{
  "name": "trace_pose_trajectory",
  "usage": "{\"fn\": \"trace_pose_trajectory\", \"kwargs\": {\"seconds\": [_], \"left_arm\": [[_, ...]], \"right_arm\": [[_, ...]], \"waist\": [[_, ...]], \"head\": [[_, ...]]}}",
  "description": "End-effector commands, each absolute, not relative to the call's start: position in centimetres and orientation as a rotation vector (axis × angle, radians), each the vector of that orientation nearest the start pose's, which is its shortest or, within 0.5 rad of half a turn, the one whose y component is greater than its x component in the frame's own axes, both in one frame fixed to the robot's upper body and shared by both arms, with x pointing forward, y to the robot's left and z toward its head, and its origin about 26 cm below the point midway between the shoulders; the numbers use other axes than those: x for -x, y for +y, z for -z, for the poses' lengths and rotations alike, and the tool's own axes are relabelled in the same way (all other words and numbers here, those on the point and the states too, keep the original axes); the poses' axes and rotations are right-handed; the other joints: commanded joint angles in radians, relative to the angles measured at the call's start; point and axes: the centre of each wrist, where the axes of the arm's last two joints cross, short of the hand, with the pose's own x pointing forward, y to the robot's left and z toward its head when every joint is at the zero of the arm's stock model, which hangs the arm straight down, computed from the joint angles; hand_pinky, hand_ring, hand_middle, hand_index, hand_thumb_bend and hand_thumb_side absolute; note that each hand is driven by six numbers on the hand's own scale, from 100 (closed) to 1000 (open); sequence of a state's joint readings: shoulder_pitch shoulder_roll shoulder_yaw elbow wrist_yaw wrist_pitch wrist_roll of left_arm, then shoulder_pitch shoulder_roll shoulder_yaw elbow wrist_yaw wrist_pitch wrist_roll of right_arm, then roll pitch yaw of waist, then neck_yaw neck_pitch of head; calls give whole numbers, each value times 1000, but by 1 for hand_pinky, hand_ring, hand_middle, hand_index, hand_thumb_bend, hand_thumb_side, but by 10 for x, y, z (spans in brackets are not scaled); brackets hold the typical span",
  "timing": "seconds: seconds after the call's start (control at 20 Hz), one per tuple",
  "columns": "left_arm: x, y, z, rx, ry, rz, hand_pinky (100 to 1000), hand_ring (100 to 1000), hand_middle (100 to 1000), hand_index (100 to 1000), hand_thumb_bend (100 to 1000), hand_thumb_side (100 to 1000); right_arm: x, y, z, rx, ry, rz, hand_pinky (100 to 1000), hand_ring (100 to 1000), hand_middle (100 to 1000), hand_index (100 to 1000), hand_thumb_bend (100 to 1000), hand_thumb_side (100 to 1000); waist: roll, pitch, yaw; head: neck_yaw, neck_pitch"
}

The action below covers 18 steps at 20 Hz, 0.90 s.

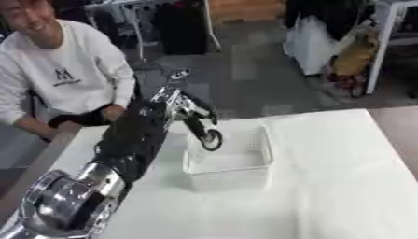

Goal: Pick up objects on the table and place them in the box.

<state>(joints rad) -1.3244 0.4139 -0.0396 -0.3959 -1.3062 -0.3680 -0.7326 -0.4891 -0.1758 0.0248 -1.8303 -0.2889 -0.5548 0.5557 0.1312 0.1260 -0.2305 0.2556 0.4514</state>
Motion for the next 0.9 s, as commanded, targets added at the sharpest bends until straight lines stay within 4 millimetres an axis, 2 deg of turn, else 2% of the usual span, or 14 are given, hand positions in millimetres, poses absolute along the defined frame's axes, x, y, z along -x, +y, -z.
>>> {"fn": "trace_pose_trajectory", "kwargs": {"seconds": [0.05, 0.25, 0.35, 0.45, 0.65, 0.9], "left_arm": [[-525, 293, -287, -762, -643, 1979, 1000, 1000, 1000, 1000, 921, 679], [-525, 297, -299, -768, -607, 2017, 1000, 1000, 1000, 1000, 907, 684], [-525, 298, -301, -752, -613, 2033, 1000, 1000, 1000, 1000, 919, 710], [-527, 299, -299, -715, -625, 2054, 1000, 1000, 1000, 1000, 888, 716], [-529, 296, -290, -644, -631, 2121, 1000, 1000, 1000, 1000, 922, 741], [-531, 292, -278, -591, -588, 2195, 1000, 1000, 1000, 1000, 946, 765]], "right_arm": [[-341, -213, -222, 526, 2912, 1117, 100, 385, 366, 483, 100, 891], [-343, -214, -224, 526, 2900, 1146, 100, 386, 364, 482, 100, 892], [-344, -216, -224, 524, 2898, 1159, 100, 386, 364, 483, 100, 899], [-345, -218, -223, 521, 2900, 1171, 100, 387, 365, 483, 100, 892], [-347, -221, -219, 517, 2912, 1177, 100, 390, 367, 485, 100, 892], [-349, -222, -212, 520, 2933, 1178, 100, 394, 372, 488, 100, 891]], "waist": [[2, -4, -7], [11, 4, -22], [13, 2, -23], [14, -1, -20], [10, -16, -9], [-5, -53, 5]], "head": [[17, -17], [26, -15], [23, -10], [16, -13], [-10, -17], [-57, -9]]}}
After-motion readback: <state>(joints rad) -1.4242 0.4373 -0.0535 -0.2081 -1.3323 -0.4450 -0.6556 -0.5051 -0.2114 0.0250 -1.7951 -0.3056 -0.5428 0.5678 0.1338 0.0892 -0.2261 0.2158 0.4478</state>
